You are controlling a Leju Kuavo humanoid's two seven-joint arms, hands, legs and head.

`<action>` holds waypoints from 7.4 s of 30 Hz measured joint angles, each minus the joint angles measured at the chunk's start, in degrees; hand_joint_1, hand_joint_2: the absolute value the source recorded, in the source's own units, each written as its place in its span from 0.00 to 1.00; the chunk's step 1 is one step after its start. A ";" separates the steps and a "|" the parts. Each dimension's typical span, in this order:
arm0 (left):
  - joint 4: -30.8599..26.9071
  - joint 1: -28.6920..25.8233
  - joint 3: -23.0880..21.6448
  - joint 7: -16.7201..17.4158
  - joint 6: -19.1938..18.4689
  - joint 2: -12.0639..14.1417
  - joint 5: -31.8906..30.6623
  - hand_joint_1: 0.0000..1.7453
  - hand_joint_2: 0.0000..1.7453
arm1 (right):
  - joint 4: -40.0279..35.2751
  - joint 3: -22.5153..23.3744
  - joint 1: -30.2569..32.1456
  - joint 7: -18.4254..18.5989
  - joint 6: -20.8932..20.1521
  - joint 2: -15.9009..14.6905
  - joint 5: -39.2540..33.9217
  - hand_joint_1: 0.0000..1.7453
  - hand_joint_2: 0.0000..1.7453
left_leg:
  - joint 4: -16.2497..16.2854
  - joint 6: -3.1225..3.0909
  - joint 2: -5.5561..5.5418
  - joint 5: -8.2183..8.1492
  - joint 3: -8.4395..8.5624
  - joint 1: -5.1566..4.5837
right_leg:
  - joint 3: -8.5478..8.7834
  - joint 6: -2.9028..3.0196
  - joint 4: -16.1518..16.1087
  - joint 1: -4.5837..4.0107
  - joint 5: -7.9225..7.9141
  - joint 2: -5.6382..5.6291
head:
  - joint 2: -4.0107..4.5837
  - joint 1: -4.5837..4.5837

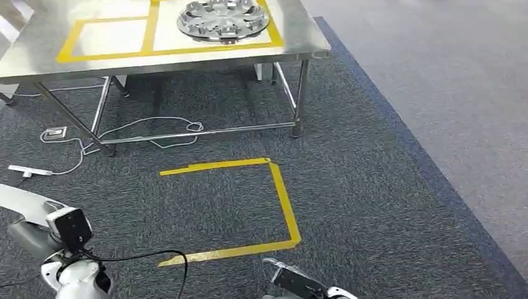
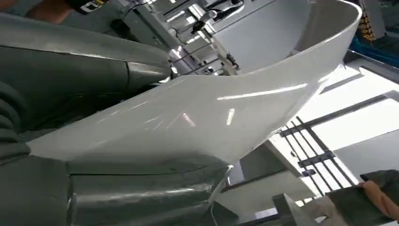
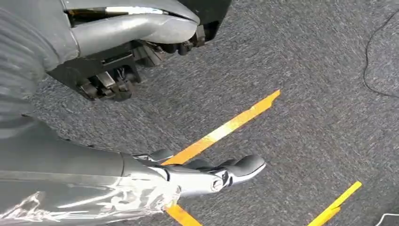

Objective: Take the parts from the cabinet and place them on the table.

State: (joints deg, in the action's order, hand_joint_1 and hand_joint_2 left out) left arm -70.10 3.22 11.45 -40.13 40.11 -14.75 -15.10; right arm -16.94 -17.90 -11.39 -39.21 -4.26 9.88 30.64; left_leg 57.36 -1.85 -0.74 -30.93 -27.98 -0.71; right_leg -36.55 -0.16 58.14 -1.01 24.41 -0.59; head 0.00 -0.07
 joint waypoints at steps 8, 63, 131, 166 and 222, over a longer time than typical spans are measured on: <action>-0.11 -0.04 0.04 0.00 0.02 -0.02 -0.42 1.00 1.00 | 0.02 -0.46 0.09 -0.04 0.00 0.04 -0.02 0.00 1.00 | -1.34 -0.71 0.01 0.39 0.57 -0.25 | 0.62 -0.66 -0.86 0.28 -0.83 0.07 | 0.00 0.02; -2.71 -0.66 0.24 0.00 0.02 -0.17 -0.48 1.00 1.00 | 0.04 -1.38 0.55 -0.15 -0.35 0.02 -0.87 0.00 1.00 | 0.50 -1.29 0.14 3.86 -4.32 -0.50 | 0.53 -0.49 2.71 1.11 1.23 0.15 | 0.00 -0.44; -3.41 -1.22 0.39 0.00 0.02 -0.20 -1.55 1.00 1.00 | 0.44 -2.38 1.20 0.41 -0.39 -0.15 -0.98 0.00 1.00 | 2.64 1.63 0.24 1.28 -4.19 0.57 | 2.72 0.47 -1.36 0.48 1.07 0.13 | 0.00 0.20; -3.48 -1.11 0.52 0.00 0.02 -0.13 -2.21 1.00 1.00 | 0.50 -2.71 1.19 0.39 -0.79 -0.15 -1.40 0.00 1.00 | 18.14 3.03 0.37 -3.96 -13.47 1.44 | 3.51 0.95 -0.52 0.82 2.76 0.17 | 0.00 0.28; -4.98 -1.77 -1.09 0.00 0.00 -0.41 -3.43 1.00 1.00 | 0.52 -6.34 2.18 -0.90 -0.96 -1.84 -7.37 0.00 1.00 | 1.46 2.09 0.35 0.48 -2.98 1.33 | 1.73 0.03 -0.52 0.96 1.41 -0.13 | 0.00 -0.15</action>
State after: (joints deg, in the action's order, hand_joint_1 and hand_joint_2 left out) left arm -75.08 1.45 10.36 -40.13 40.11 -15.17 -18.53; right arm -16.41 -24.24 -9.21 -40.11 -5.22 8.04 23.27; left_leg 58.81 0.24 -0.39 -30.45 -30.97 0.62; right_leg -34.81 -0.13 57.62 -0.05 25.83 -0.72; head 0.00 -0.22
